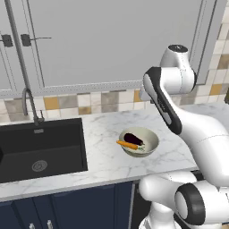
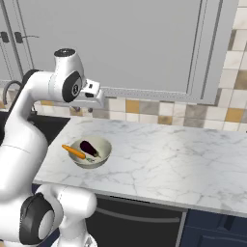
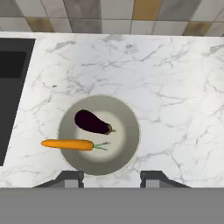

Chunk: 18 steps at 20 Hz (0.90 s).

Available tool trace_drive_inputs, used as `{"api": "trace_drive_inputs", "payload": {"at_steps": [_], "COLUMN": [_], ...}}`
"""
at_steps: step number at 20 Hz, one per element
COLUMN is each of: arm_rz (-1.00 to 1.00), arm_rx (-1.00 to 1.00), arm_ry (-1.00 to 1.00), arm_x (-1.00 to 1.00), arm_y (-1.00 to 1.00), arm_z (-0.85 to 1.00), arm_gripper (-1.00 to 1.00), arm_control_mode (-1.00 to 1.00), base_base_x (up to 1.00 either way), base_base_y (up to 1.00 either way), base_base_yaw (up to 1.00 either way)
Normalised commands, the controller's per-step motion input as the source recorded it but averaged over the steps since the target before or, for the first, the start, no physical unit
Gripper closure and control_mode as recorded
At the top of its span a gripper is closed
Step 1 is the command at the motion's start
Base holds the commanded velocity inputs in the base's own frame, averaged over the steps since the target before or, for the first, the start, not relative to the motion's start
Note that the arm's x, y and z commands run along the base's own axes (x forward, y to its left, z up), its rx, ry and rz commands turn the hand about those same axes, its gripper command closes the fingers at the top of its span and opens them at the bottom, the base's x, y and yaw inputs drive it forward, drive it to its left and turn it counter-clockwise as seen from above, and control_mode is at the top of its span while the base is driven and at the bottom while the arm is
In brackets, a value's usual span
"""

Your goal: Dump the carrot and eggplant from the bowl so the bowl can be washed. Place the bowl in the sink after clearing the leftovers.

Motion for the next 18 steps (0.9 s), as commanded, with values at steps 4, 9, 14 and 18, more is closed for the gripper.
{"api": "trace_drive_inputs", "payload": {"at_steps": [4, 9, 14, 18], "arm_rz": [0.00, -0.03, -0.04, -0.05], "arm_rx": [0.00, 0.02, 0.08, 0.11], "arm_ry": [0.01, 0.04, 0.12, 0.17], "arm_x": [-0.05, -0.06, -0.05, 0.01], "arm_y": [-0.06, -0.24, -0.30, -0.12], "arm_z": [-0.06, -0.37, -0.88, -0.83], "arm_gripper": [-1.00, -1.00, -1.00, -1.00], "arm_control_mode": [-1.00, -1.00, -1.00, -1.00], "base_base_x": [0.00, 0.00, 0.00, 0.00], "base_base_y": [0.00, 0.00, 0.00, 0.00], "base_base_yaw": [0.00, 0.00, 0.00, 0.00]}}
